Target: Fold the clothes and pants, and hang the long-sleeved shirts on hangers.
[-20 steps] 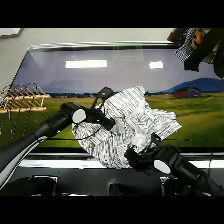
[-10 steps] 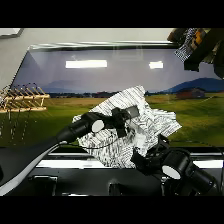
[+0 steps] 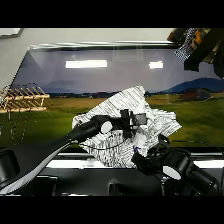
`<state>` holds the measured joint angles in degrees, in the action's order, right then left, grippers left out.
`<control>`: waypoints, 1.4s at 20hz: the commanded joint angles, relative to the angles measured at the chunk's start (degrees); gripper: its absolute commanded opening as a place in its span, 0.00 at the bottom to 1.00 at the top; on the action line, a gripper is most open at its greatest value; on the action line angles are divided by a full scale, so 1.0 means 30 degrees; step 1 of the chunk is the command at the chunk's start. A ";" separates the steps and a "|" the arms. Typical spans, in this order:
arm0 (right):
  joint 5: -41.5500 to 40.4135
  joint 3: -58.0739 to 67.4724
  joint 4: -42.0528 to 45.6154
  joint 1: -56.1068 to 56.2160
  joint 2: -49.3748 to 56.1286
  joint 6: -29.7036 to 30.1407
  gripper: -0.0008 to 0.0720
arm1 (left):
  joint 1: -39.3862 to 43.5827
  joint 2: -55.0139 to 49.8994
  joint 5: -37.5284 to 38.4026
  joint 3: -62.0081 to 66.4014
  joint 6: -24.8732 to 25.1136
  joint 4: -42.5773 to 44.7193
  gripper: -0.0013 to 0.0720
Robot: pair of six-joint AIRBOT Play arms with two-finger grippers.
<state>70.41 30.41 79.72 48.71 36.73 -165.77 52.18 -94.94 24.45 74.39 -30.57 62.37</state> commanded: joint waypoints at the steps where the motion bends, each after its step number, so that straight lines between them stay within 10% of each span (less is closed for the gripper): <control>1: 0.0000 -0.0007 0.0000 0.0022 -0.0022 -0.2608 0.06 | 0.0095 -0.1246 -0.0124 0.1450 0.0262 -0.0117 0.86; 14: 0.0029 -0.0007 0.0131 0.0022 -0.0022 -0.2608 0.06 | 0.0270 -0.2594 0.0321 0.2550 0.0255 -0.1472 0.83; 18: 0.0044 -0.0007 0.0124 0.0022 -0.0022 -0.2608 0.06 | 0.0277 -0.2623 0.0393 0.2586 0.0182 -0.3708 0.09; 28: 0.0197 0.1996 0.0889 -0.2637 -0.0299 -0.1443 0.05 | -0.2601 -0.0707 0.2747 0.4852 -0.2550 -0.3024 0.04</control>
<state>70.85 33.58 81.06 45.84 36.05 -166.84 48.05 -99.35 29.32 85.45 -33.82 51.66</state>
